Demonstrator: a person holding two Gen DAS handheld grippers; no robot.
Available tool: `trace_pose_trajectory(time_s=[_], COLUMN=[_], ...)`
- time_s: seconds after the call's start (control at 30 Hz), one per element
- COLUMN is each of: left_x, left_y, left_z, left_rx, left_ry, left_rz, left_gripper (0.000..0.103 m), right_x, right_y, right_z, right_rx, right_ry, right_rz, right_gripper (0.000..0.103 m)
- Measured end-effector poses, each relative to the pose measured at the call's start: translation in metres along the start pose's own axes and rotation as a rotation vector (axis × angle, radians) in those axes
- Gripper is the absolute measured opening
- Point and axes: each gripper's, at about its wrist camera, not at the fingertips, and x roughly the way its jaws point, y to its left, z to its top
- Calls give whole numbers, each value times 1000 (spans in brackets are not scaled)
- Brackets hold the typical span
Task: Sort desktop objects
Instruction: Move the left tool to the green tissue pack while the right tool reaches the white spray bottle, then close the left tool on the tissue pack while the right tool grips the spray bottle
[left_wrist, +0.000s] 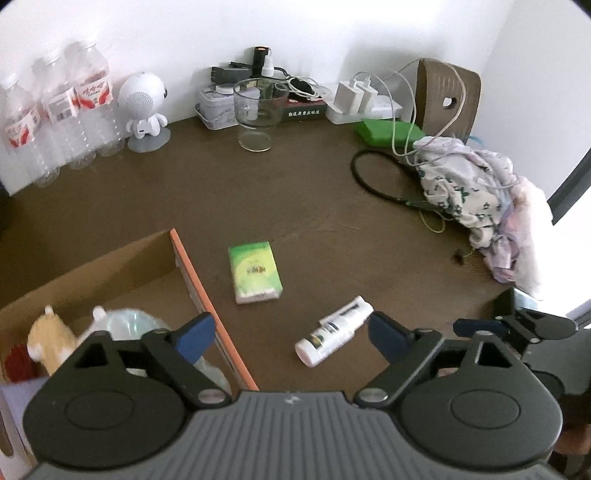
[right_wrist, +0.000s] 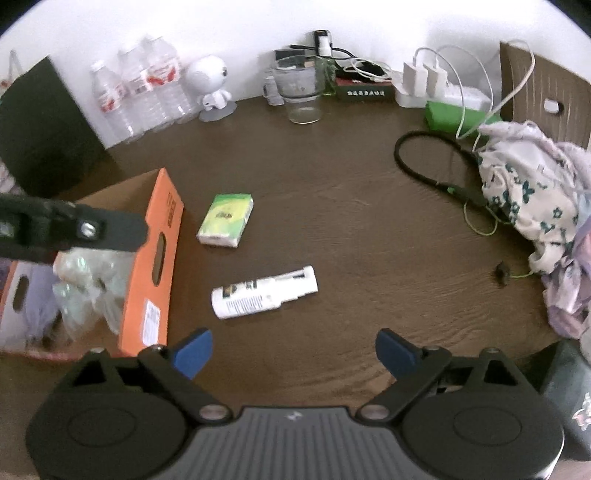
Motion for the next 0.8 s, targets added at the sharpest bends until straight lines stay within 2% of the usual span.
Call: trace_pose_trajectory(time_s=[0.37, 0.73, 0.8], left_x=[34, 72, 80], left_y=[3, 9, 11], left_z=[21, 42, 46], left_rx=[85, 206, 221], left_ry=[33, 100, 113], left_rz=[66, 53, 52], left_gripper=[79, 79, 79], right_x=[29, 54, 60], right_y=[3, 1, 0], right_z=[22, 21, 20], right_rx=[223, 460, 508], right_ry=[29, 56, 61], right_rz=[-13, -52, -66], right_gripper=[80, 78, 75])
